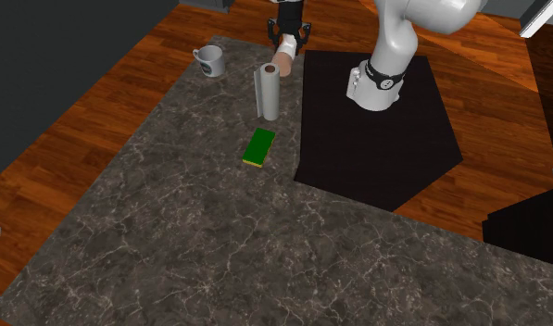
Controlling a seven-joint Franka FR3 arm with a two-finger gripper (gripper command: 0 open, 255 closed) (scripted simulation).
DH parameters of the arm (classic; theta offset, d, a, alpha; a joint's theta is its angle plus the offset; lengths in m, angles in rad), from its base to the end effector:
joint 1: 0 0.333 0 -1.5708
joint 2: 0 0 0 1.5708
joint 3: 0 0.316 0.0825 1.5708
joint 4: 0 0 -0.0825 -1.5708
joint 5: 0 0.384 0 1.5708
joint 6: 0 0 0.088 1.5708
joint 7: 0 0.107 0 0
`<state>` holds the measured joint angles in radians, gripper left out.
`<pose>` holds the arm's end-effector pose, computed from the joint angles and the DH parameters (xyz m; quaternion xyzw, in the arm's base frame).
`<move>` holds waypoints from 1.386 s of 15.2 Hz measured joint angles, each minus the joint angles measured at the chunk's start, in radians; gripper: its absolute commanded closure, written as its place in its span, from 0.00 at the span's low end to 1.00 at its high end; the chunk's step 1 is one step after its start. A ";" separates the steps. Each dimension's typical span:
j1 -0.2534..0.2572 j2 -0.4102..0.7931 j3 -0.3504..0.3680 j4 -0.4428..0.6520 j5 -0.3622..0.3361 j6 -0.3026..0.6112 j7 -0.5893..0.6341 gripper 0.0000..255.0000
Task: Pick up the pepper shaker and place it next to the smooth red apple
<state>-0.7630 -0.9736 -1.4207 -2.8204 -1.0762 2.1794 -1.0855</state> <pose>-0.1156 -0.3166 0.2572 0.9951 -0.0619 0.0765 0.0127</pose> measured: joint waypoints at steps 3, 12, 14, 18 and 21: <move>-0.011 -0.016 0.042 0.017 0.037 -0.036 -0.015 1.00; 0.233 0.015 -0.136 0.340 0.080 -0.074 -0.151 1.00; 0.293 0.011 -0.177 0.420 0.088 -0.090 -0.182 1.00; 0.424 -0.009 -0.264 0.595 0.100 -0.126 -0.246 1.00; 0.476 -0.024 -0.303 0.663 0.097 -0.136 -0.270 1.00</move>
<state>-0.2875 -0.9977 -1.7242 -2.1572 -0.9794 2.0439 -1.3551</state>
